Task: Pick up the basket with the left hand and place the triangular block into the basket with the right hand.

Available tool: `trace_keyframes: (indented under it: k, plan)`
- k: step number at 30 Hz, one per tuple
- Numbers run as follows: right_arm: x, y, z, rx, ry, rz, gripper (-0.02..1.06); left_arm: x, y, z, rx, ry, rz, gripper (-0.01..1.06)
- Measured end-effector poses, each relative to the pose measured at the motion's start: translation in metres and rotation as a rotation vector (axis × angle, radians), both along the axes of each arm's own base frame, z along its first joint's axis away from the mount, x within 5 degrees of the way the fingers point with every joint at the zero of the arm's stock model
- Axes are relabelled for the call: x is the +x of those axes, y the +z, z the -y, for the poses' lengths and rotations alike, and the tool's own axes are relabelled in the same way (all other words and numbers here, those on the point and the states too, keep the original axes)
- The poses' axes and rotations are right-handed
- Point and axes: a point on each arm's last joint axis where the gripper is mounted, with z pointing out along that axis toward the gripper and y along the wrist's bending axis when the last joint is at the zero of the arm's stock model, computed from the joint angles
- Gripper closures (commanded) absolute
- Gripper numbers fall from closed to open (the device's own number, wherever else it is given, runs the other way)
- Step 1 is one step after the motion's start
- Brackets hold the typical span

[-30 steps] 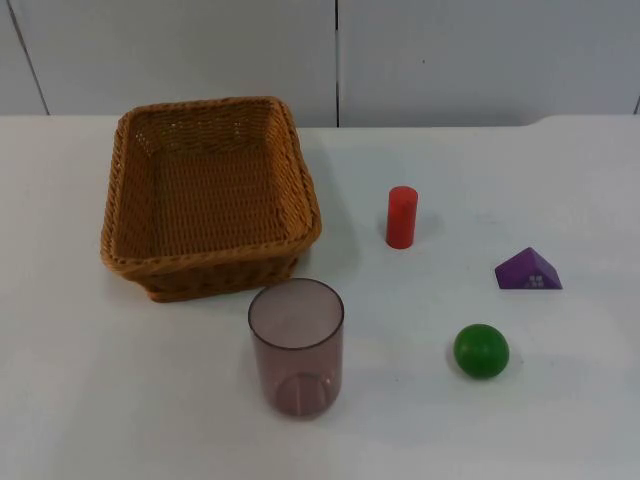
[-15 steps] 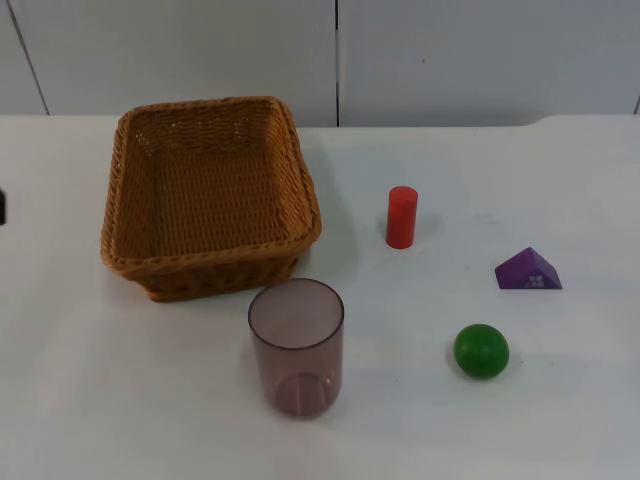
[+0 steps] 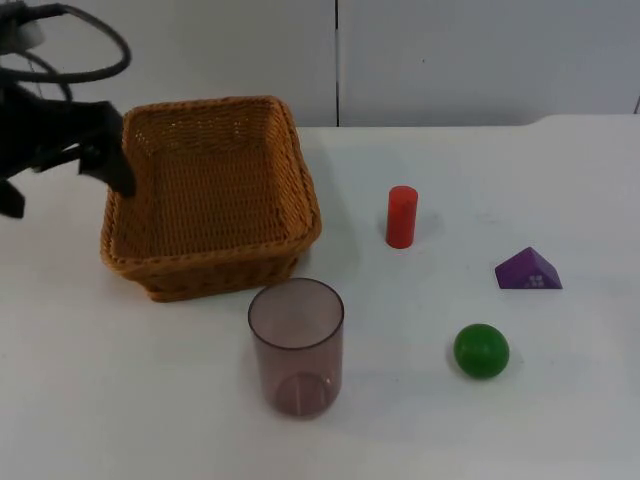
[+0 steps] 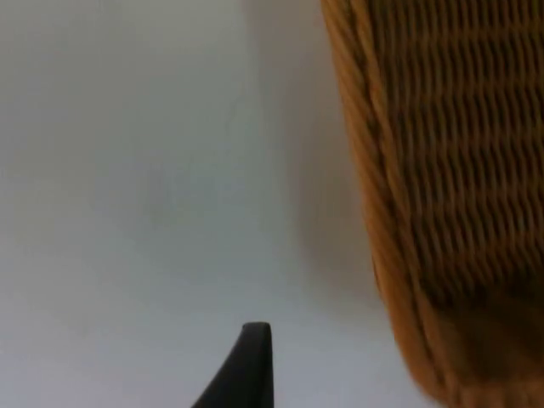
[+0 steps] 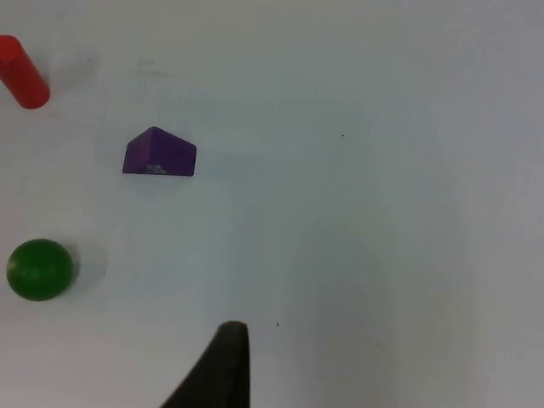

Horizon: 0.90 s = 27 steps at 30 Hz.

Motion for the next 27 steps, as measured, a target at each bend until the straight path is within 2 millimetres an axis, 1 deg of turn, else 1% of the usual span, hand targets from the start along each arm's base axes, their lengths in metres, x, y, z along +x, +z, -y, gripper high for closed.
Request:
trace_keyframes:
  k: [1,3,4,5,8,9,12,14,15,16,17,19,21,22,26,27]
  plan:
    - [0.000,0.000,0.000,0.000,0.000,0.000,-0.01,0.012,-0.001,0.001,-0.001,-0.001,0.009,0.11]
    - [0.000,0.000,0.000,0.000,0.000,0.004,-0.01,0.031,-0.012,0.002,-0.001,-0.008,-0.006,0.11]
    - [0.000,0.000,0.000,0.000,0.000,0.004,-0.01,0.031,-0.012,0.002,-0.001,-0.008,-0.006,0.11]
    - [0.000,0.000,0.000,0.000,0.000,0.006,-0.01,0.040,-0.015,0.002,-0.001,-0.009,-0.002,0.11]
    - [0.001,0.001,0.000,-0.002,0.000,0.012,-0.01,0.062,-0.036,0.004,-0.003,-0.014,-0.025,0.11]
    - [0.001,0.001,0.000,-0.002,0.000,0.012,-0.01,0.062,-0.036,0.004,-0.003,-0.014,-0.025,0.11]
    - [0.001,0.001,0.000,-0.002,0.000,0.014,-0.01,0.080,-0.055,0.009,-0.003,-0.023,-0.037,0.11]
    - [0.001,0.001,0.000,-0.002,0.000,0.015,-0.01,0.090,-0.064,0.011,-0.005,-0.027,-0.037,0.11]
    - [0.001,0.001,0.000,-0.002,0.000,0.015,-0.01,0.090,-0.064,0.011,-0.005,-0.027,-0.037,0.13]
    - [0.001,0.001,0.000,-0.002,0.000,0.015,-0.01,0.094,-0.069,0.012,-0.004,-0.029,-0.042,0.13]
    - [0.001,0.001,0.000,-0.002,0.000,0.015,-0.01,0.097,-0.074,0.013,-0.004,-0.029,-0.044,0.16]
    - [0.001,0.001,0.000,-0.002,0.000,0.015,-0.01,0.100,-0.082,0.013,-0.006,-0.025,-0.055,0.27]
    - [0.001,0.001,0.000,-0.002,0.000,0.015,-0.01,0.100,-0.085,0.013,-0.009,-0.018,-0.062,0.44]
    - [0.001,0.001,0.000,-0.002,0.000,0.015,-0.01,0.100,-0.089,0.013,-0.010,-0.014,-0.071,0.44]
    - [0.001,0.001,0.000,-0.002,0.000,0.018,-0.01,0.100,-0.093,0.013,-0.012,-0.010,-0.080,0.74]
    - [0.001,0.001,0.000,-0.002,0.000,0.018,-0.01,0.100,-0.093,0.013,-0.012,-0.008,-0.080,0.74]
